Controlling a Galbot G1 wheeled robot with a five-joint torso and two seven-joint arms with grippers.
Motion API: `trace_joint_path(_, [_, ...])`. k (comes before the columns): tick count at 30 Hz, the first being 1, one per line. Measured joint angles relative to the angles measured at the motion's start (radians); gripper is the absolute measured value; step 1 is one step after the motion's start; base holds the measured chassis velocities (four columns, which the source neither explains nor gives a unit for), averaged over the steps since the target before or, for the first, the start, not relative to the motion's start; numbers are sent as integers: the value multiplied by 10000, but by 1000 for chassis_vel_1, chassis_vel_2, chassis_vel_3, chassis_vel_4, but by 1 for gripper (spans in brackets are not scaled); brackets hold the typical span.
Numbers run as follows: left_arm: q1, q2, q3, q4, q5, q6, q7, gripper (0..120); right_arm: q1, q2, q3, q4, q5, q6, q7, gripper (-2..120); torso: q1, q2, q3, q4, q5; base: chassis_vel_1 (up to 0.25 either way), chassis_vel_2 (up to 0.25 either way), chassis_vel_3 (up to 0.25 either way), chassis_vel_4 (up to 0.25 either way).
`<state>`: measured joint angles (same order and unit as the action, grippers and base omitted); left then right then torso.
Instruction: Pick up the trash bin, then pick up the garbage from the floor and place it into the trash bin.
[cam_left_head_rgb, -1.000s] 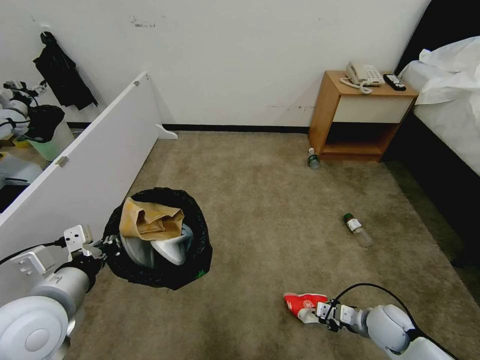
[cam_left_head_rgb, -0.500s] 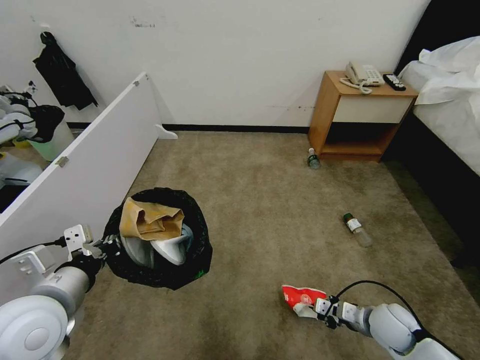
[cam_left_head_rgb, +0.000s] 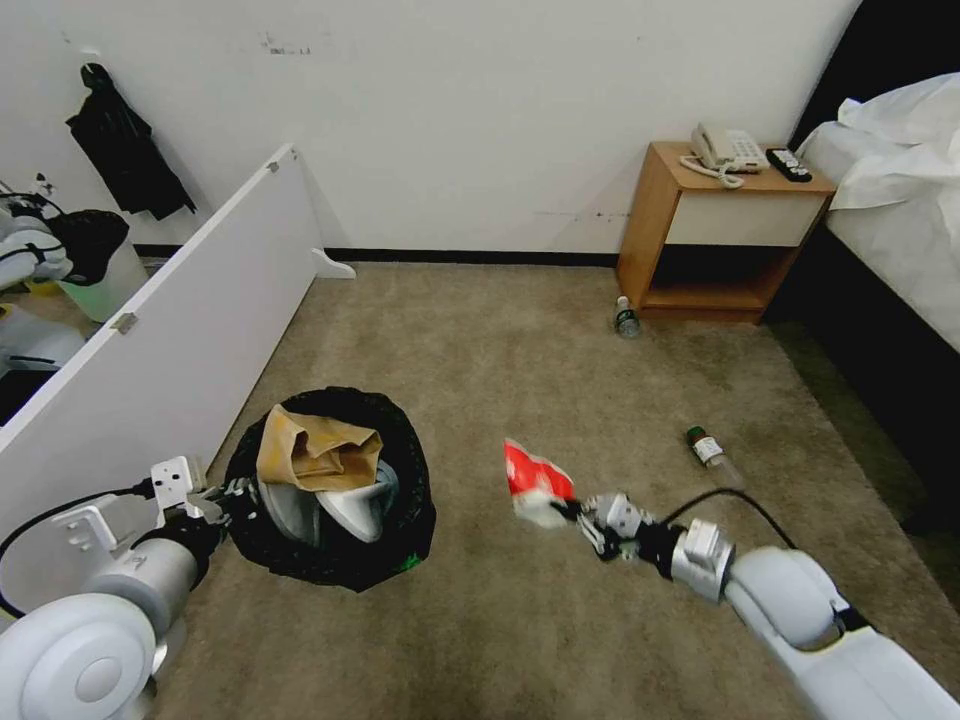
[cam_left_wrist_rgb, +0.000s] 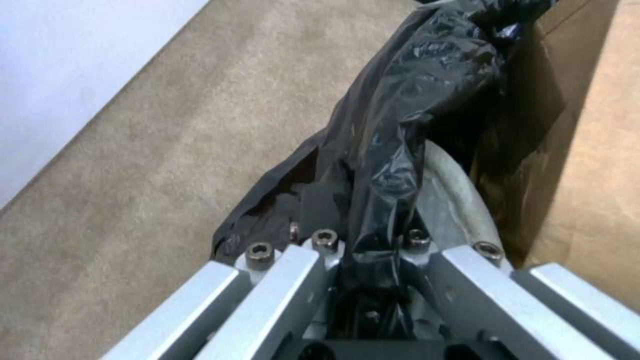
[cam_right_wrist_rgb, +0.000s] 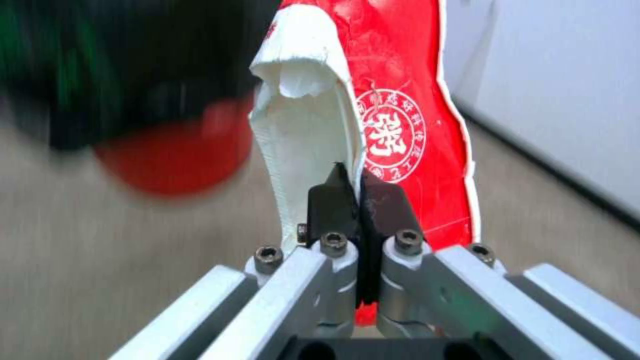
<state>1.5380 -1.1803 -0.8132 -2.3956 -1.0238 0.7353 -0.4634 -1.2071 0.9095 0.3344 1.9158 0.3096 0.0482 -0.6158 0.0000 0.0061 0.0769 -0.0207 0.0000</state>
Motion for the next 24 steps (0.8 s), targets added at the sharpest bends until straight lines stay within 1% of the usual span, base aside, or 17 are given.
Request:
trace_joint_path(2, [39,12,96,-18,75,0,9,1,311,66,-70,178,952,202,-3,0,0,0,0,1,-1,0,0,0,0])
trace_joint_path(3, [39,12,96,-18,75,0,9,1,311,66,-70,178,952,202,-3,0,0,0,0,1,-1,0,0,0,0])
trace_joint_path(5, [50,25,160,-20,142,0,16,1,672,160,-108,426,2096,237,-22,0,0,0,0,0,0,0,0,0,0])
trace_joint_path(6, [50,25,160,-20,142,0,16,1,672,160,-108,426,2096,237,-22,0,0,0,0,0,0,0,0,0,0])
trace_joint_path(7, [54,35,196,-20,171,0,16,1,841,192,-110,551,2601,237,-68,0,0,0,0,1,0,0,0,0,0])
trace_joint_path(8, [61,38,224,-19,191,0,21,1,930,211,-110,627,2857,237,-115,0,0,0,0,0,1,0,0,0,0])
trace_joint_path(9, [61,38,224,-19,191,0,21,1,930,211,-110,627,2857,237,-115,0,0,0,0,0,1,0,0,0,0])
trace_joint_path(11, [94,41,426,-16,321,0,28,1,1195,273,-165,898,3722,264,-263,0,0,0,0,1,0,0,0,0,0])
trace_joint_path(12, [94,41,426,-16,321,0,28,1,1195,273,-165,898,3722,264,-263,0,0,0,0,1,0,0,0,0,0])
trace_joint_path(14, [116,35,703,11,524,0,67,1,1360,353,-285,1085,4335,363,-386,0,0,0,0,0,0,0,0,0,0])
trace_joint_path(15, [116,35,703,11,524,0,67,1,1360,353,-285,1085,4335,363,-386,0,0,0,0,0,0,0,0,0,0])
trace_joint_path(18, [134,23,1110,20,746,0,110,1,1489,496,-457,1196,4654,531,-703,0,0,0,0,0,0,0,0,0,0])
trace_joint_path(19, [134,23,1110,20,746,0,110,1,1489,496,-457,1196,4654,531,-703,0,0,0,0,0,0,0,0,0,0])
trace_joint_path(21, [139,34,1357,7,811,1,115,1,1526,552,-574,1230,4669,576,-883,0,0,0,-1,0,0,0,0,0,0])
trace_joint_path(22, [139,34,1357,7,811,1,115,1,1526,552,-574,1230,4669,576,-883,0,0,0,-1,0,0,0,0,0,0])
trace_joint_path(24, [142,81,1674,-39,852,0,120,1,1560,587,-755,1255,4650,625,-1076,0,0,0,-1,0,0,0,0,0,0])
